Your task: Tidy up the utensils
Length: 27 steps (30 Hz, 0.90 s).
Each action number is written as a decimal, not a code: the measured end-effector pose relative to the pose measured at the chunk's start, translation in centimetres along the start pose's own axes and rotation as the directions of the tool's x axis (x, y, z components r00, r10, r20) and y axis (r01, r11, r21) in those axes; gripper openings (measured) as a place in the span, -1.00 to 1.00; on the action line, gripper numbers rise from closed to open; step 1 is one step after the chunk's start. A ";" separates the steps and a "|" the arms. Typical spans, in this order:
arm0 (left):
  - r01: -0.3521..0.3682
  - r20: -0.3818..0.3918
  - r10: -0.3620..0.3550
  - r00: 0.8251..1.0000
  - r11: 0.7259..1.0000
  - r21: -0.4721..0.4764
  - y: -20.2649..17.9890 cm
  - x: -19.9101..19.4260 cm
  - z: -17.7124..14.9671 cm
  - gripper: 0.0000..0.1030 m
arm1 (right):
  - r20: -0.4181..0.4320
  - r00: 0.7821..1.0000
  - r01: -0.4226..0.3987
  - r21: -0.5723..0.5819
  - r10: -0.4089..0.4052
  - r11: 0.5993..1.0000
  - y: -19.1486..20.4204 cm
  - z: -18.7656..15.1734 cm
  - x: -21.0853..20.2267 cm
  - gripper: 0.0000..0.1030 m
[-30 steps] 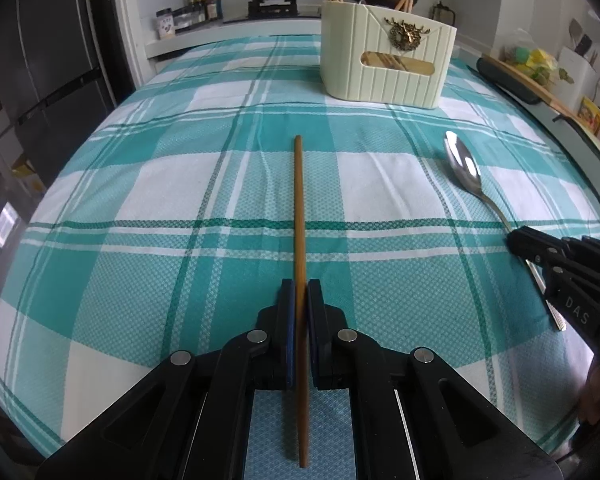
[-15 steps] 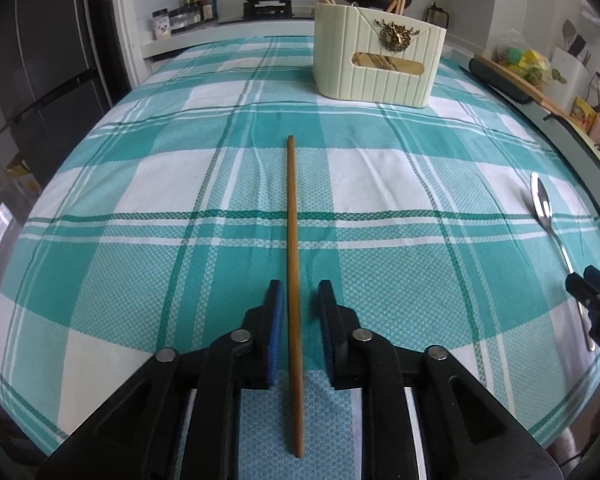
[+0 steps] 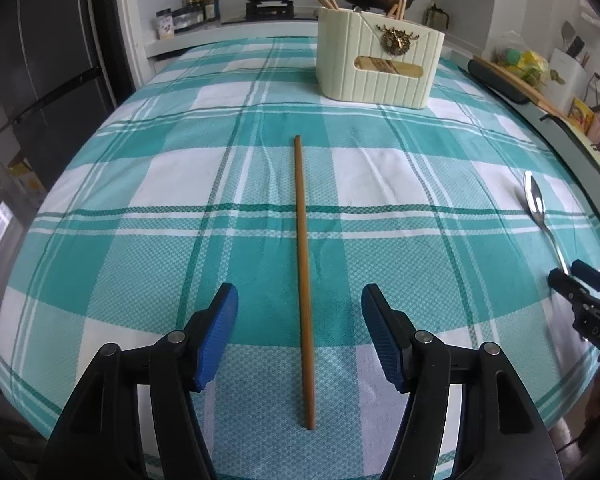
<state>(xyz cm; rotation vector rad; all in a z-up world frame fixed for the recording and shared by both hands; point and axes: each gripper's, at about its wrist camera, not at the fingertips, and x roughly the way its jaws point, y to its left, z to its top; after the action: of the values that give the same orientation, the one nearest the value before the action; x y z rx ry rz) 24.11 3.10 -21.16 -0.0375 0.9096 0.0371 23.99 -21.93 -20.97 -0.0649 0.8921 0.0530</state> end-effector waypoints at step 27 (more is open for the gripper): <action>0.165 -0.091 -0.170 0.981 0.984 -0.063 4.3 1.8 3.9 0.36 | -0.062 0.997 -0.046 -0.032 0.044 0.998 -1.0 1.2 0.9 0.33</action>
<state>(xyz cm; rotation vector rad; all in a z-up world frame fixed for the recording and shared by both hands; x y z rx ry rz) 28.10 7.59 -20.23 -0.1684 0.9990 -0.0972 25.55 -22.81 -20.94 -0.0782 0.9538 0.1087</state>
